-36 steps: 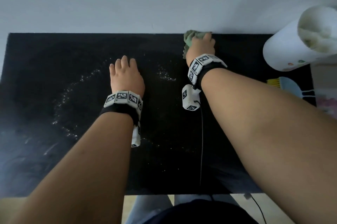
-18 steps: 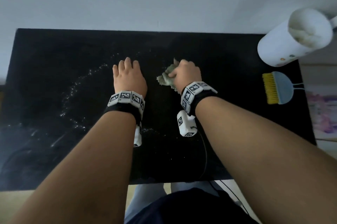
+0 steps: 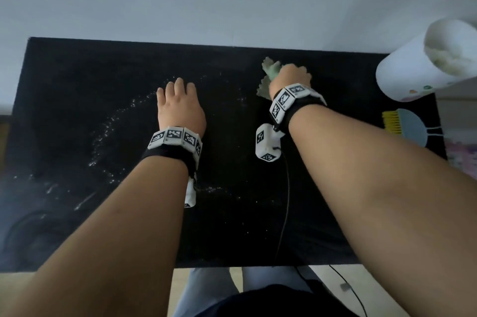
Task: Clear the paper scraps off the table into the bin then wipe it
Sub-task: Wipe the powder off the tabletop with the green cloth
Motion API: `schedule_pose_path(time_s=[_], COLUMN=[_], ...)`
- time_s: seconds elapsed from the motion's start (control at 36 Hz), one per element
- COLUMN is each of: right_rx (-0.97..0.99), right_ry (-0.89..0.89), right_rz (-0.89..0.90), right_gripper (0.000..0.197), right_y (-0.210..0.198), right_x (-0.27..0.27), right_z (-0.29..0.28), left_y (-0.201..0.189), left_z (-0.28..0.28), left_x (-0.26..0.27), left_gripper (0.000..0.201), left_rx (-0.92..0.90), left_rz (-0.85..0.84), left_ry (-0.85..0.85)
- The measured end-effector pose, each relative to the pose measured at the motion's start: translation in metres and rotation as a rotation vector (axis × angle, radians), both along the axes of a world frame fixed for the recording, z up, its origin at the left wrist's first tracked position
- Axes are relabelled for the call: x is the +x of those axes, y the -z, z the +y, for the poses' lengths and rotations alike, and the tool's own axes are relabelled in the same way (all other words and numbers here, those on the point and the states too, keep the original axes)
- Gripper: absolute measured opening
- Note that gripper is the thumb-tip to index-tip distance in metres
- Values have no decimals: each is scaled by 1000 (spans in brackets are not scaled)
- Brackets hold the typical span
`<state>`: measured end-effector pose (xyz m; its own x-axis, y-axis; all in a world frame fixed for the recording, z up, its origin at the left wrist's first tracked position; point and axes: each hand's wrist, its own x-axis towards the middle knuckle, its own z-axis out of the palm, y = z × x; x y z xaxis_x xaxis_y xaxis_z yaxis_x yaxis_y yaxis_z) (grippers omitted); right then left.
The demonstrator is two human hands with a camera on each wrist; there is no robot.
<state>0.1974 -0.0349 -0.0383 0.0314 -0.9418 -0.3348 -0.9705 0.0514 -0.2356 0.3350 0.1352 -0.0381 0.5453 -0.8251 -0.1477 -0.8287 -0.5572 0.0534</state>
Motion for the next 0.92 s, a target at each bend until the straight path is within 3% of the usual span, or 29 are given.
schedule_pose_path(time_s=[0.19,0.28,0.44,0.53,0.69,0.92], right_rx=[52,45,23,55,28,51], right_ry=[-146,-103,-334,-445,-618,-546], right_rz=[-76,-81,-15,-87,59,75], right_gripper=[41,44,43,54,42,34], right_y=[2,3,1,0,-5,10], right_x=[58,80,93,102,71,23], right_z=[-9,-5,5,5,14,54], left_y=[1,1,4,6,4,-7], left_z=[0,4,15,21,25,36], left_x=[18,24,31,30,17,2], left_gripper=[48,50,48,45,45,48], left_rx=[3,8,14,18,2,-24], left_rz=[-24,-35,-52,-49,-27,-16], left_ry=[-38,-52,-70,-74,-39,40])
